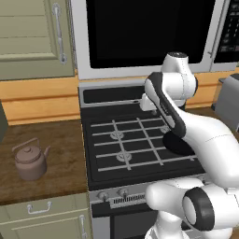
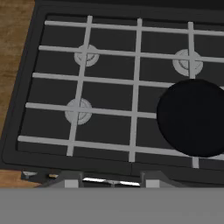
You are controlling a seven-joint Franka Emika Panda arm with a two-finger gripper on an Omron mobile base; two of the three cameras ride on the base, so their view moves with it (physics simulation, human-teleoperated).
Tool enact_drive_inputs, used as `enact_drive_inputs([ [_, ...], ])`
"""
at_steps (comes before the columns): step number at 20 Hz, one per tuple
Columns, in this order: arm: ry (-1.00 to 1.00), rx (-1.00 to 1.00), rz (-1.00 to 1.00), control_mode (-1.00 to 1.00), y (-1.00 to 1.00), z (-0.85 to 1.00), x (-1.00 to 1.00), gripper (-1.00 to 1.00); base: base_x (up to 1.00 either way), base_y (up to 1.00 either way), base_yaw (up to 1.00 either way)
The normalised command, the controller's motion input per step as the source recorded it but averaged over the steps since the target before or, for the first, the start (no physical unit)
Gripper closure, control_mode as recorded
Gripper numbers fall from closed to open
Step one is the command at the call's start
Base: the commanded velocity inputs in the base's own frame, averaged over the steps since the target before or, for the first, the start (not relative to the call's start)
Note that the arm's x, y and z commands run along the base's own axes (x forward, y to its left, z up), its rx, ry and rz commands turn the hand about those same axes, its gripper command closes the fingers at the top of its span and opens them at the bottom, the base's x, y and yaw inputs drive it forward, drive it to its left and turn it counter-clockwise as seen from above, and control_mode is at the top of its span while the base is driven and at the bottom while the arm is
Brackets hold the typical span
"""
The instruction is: Pick the kettle from the counter and place it on a stove burner. Then turn the burner on.
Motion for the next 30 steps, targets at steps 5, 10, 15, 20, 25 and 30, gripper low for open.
enact_drive_inputs([
  [5, 0.01, -0.03, 0.0, -1.0, 0.61, -0.11, -0.1, -1.0, 0.0, 0.0, 0.0],
  [10, 0.0, -0.01, 0.0, -1.0, 1.0, -0.08, -0.41, -1.0, 0.0, 0.0, 0.0],
  [15, -0.03, 0.0, 0.0, -1.0, 1.0, -0.13, -0.7, -1.0, 0.0, 0.0, 0.0],
  [20, -0.05, -0.02, 0.0, -1.0, 1.0, -0.11, -0.49, -1.0, 0.0, 0.0, 0.0],
  [25, -0.08, -0.01, -0.01, -1.0, 1.0, -0.11, -0.16, -1.0, 0.0, 0.0, 0.0],
  [30, -0.05, 0.0, -0.05, -1.0, 1.0, -0.04, 0.0, -1.0, 0.0, 0.0, 0.0],
])
